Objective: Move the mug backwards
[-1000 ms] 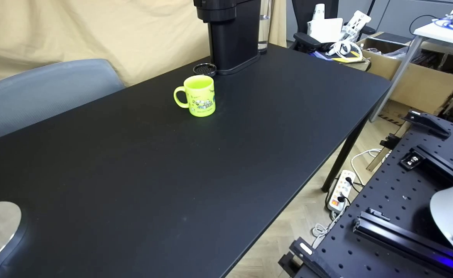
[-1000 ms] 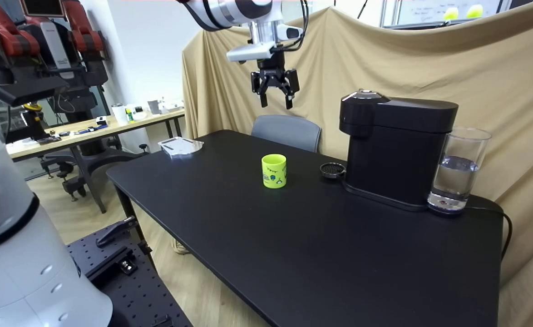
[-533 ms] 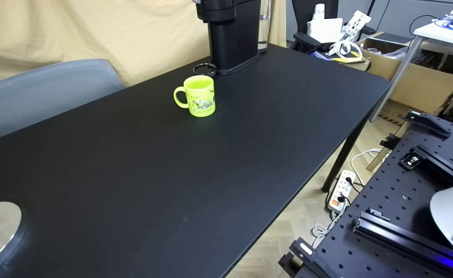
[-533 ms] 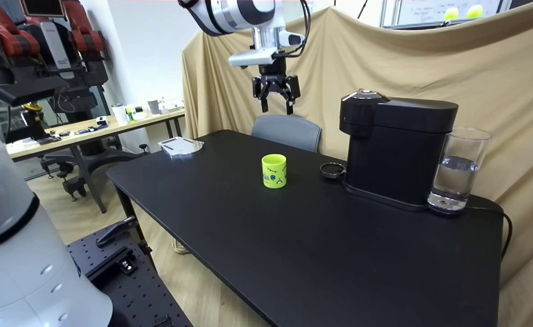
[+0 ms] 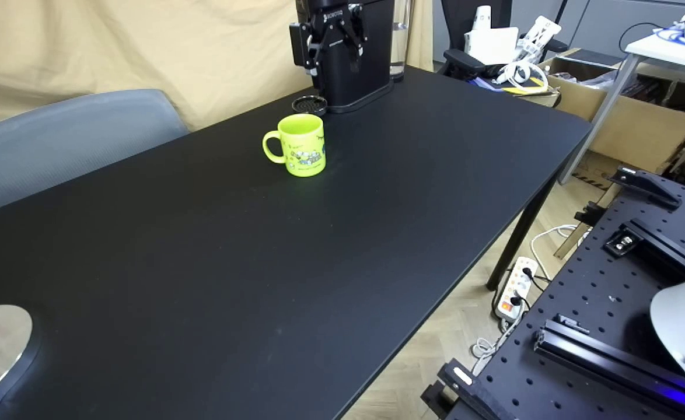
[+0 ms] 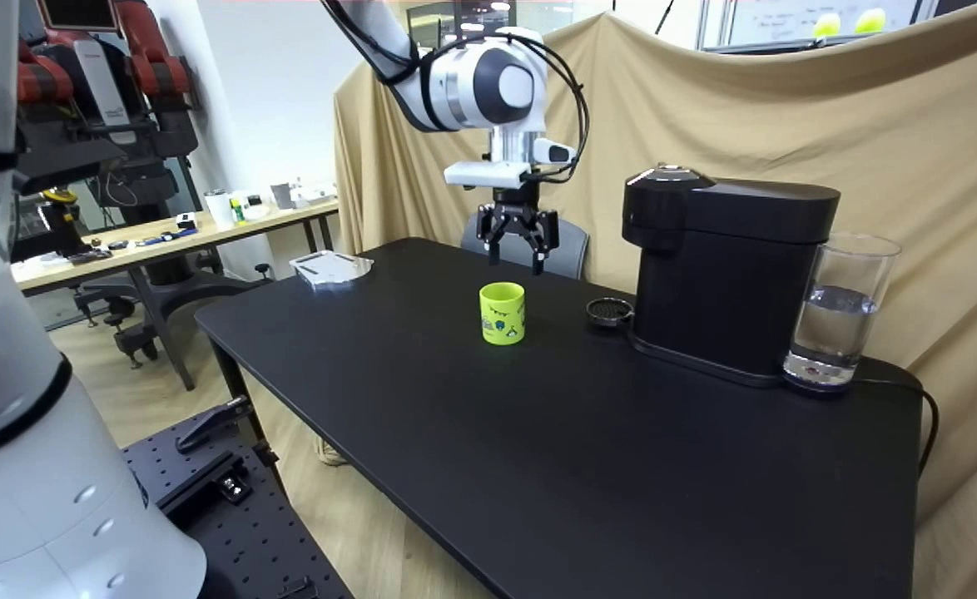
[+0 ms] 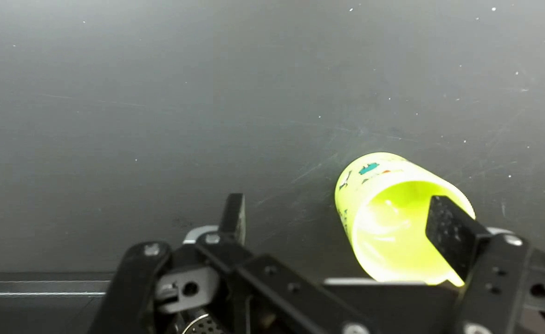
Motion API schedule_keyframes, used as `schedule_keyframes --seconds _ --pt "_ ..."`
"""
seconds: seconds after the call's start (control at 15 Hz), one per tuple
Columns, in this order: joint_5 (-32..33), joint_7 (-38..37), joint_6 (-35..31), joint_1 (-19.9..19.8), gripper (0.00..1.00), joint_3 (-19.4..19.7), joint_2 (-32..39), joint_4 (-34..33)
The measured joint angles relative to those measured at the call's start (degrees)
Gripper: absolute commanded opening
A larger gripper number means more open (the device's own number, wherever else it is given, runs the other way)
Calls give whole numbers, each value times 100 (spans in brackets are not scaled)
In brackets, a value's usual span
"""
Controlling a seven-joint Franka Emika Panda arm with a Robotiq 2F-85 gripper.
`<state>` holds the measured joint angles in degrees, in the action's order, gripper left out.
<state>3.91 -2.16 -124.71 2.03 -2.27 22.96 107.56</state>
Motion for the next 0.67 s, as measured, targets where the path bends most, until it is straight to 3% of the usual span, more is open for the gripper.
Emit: schedule_keyframes --seconds 0.53,0.6,0.67 --pt "-42 0 -119 103 100 -3 1213 -1014" --pt "-42 0 -114 128 75 -4 1318 -1118" --pt "-39 0 -110 151 74 -4 1411 -1216"
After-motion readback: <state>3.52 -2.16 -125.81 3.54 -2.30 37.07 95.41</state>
